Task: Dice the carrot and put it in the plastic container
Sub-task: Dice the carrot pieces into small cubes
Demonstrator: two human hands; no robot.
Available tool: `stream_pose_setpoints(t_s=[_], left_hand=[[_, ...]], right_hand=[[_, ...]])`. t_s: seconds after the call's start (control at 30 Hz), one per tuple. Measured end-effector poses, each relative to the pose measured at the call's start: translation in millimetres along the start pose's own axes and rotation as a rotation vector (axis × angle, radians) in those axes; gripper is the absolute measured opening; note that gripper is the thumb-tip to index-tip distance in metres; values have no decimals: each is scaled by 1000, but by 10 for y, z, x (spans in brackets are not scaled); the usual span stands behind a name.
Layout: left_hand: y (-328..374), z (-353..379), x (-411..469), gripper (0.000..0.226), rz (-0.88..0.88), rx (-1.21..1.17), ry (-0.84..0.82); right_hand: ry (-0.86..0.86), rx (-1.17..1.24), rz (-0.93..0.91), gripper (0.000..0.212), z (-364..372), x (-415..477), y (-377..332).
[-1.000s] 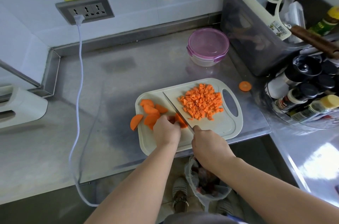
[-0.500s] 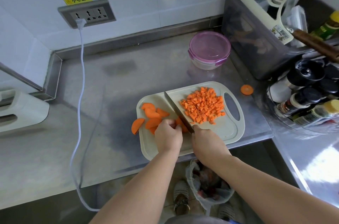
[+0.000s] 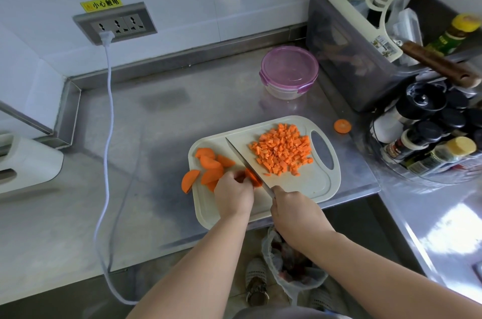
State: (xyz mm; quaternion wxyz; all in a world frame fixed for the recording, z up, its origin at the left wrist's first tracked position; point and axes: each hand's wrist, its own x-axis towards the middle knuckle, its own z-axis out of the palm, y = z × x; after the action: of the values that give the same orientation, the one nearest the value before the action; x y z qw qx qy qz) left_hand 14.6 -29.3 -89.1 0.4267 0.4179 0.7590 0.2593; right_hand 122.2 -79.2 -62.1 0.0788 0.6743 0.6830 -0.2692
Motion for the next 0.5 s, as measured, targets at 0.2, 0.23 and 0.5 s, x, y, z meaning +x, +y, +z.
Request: stream_pose_setpoints(t_s=[0.2,0.23,0.5], left_hand=[[1,6,6,13,-3,-5,6],[2,3,7,13,1,-4,6],[12,32,15,15,20,61,10]], right_hand=[[-21,19,-2,27,-42,9,-27],[-20,23,1,29,-40,14,-31],[-84,127,84,31,-89,64,-86]])
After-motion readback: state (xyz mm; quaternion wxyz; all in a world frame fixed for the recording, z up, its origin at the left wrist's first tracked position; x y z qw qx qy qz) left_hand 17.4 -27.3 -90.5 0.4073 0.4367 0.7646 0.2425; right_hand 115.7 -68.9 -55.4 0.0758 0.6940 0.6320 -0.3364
